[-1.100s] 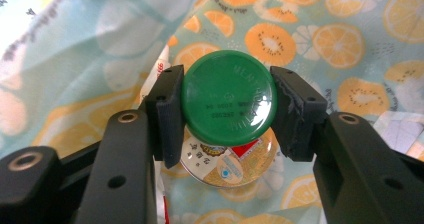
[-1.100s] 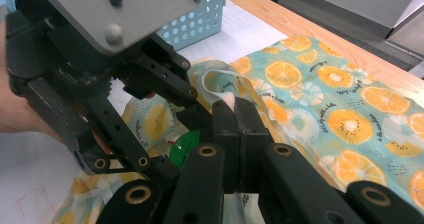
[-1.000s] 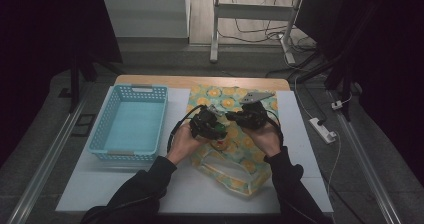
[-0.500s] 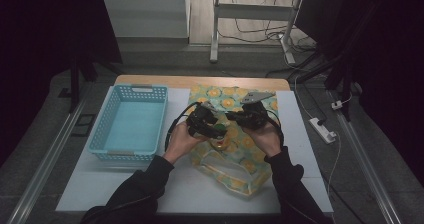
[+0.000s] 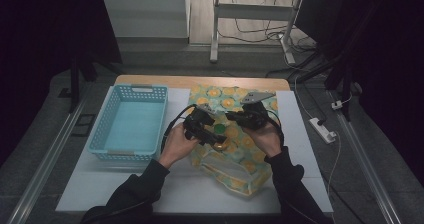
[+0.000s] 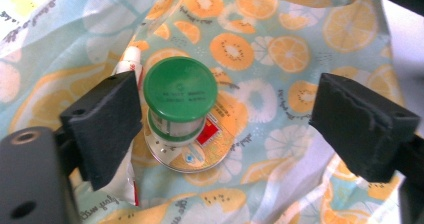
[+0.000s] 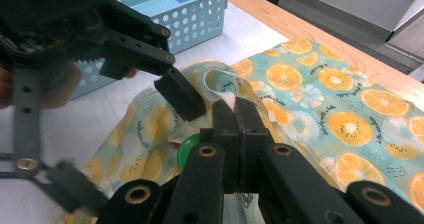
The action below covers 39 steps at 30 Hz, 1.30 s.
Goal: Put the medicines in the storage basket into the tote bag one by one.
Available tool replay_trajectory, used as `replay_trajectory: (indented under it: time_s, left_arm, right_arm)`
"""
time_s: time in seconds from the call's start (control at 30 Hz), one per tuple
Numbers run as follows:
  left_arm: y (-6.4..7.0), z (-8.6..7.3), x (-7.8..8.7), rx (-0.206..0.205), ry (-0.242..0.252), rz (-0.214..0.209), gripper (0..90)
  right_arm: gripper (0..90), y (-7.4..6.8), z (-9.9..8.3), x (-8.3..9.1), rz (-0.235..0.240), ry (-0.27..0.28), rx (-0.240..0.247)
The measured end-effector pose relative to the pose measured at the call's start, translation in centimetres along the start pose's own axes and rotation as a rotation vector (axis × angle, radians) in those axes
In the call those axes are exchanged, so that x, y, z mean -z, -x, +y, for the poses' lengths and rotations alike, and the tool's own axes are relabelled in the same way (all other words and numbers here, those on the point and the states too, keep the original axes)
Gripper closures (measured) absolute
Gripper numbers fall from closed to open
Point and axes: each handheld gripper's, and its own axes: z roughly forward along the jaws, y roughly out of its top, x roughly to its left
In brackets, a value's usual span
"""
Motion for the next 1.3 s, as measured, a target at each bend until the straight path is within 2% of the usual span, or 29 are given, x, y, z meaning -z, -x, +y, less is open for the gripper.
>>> replay_trajectory:
  time_s: [0.13, 0.27, 0.43, 0.53, 0.77, 0.97, 1.13, 1.3]
  left_arm:
    - [0.2, -0.4, 0.4, -0.018, 0.012, -0.011, 6.0]
    - [0.5, -1.0, 0.7, -0.045, 0.005, 0.004, 2.7]
    - [0.9, -1.9, 0.9, -0.059, 0.010, -0.004, 0.0]
    - [1.2, -2.3, 0.8, -0.078, 0.008, -0.011, 0.0]
    - [1.8, -3.1, 0.4, -0.084, -0.010, -0.003, 0.0]
    - [2.4, -3.6, -0.4, -0.112, -0.055, 0.013, 0.0]
    - [2.5, -3.8, -1.0, -0.113, -0.093, 0.035, 0.0]
    - [2.2, -4.2, -1.7, -0.103, -0.125, 0.039, 1.2]
  right_arm:
    - [90.0, 0.0, 0.0, 0.0, 0.001, -0.001, 0.001]
    - [90.0, 0.0, 0.0, 0.0, 0.001, -0.002, 0.003]
    - [90.0, -0.1, 0.0, 0.0, 0.005, -0.002, 0.007]
    - [90.0, -0.2, 0.0, -0.1, 0.007, -0.005, 0.007]
    - [90.0, -0.4, 0.1, -0.2, 0.011, -0.011, 0.012]
    - [90.0, -0.5, 0.1, -0.3, 0.013, -0.012, 0.012]
    - [90.0, -0.5, 0.1, -0.3, 0.015, -0.015, 0.015]
    - [90.0, -0.5, 0.1, -0.3, 0.017, -0.014, 0.013]
